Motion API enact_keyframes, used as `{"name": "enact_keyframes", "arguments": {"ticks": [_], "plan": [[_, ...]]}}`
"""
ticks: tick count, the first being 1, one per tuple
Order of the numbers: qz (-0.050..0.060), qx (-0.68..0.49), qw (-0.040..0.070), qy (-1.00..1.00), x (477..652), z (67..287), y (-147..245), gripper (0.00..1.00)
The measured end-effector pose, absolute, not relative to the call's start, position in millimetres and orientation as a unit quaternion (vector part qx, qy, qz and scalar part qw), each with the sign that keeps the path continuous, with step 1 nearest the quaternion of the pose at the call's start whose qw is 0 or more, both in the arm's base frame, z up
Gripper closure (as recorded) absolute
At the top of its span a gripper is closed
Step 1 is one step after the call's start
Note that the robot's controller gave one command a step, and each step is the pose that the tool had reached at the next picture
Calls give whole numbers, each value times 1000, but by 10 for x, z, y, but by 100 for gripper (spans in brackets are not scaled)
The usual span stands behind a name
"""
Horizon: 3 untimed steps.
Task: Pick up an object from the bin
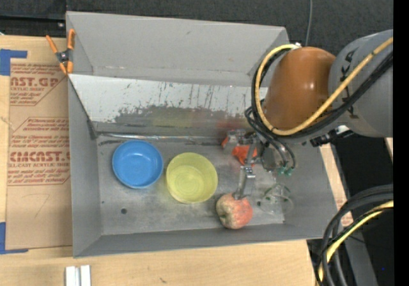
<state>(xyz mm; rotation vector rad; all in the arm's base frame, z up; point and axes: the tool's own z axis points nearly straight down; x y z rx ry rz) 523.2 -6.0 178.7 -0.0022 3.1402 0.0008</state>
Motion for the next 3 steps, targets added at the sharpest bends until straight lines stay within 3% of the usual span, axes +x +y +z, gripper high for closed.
{"name": "enact_keyframes", "arguments": {"ticks": [1, 2, 3], "plan": [[2, -30, -5, 1000, 4902, 941, -302, 0], [1, -54, 1, 999, 4854, 1194, -426, 0], [3, -44, -6, 999, 4877, 1003, -499, 0]]}}
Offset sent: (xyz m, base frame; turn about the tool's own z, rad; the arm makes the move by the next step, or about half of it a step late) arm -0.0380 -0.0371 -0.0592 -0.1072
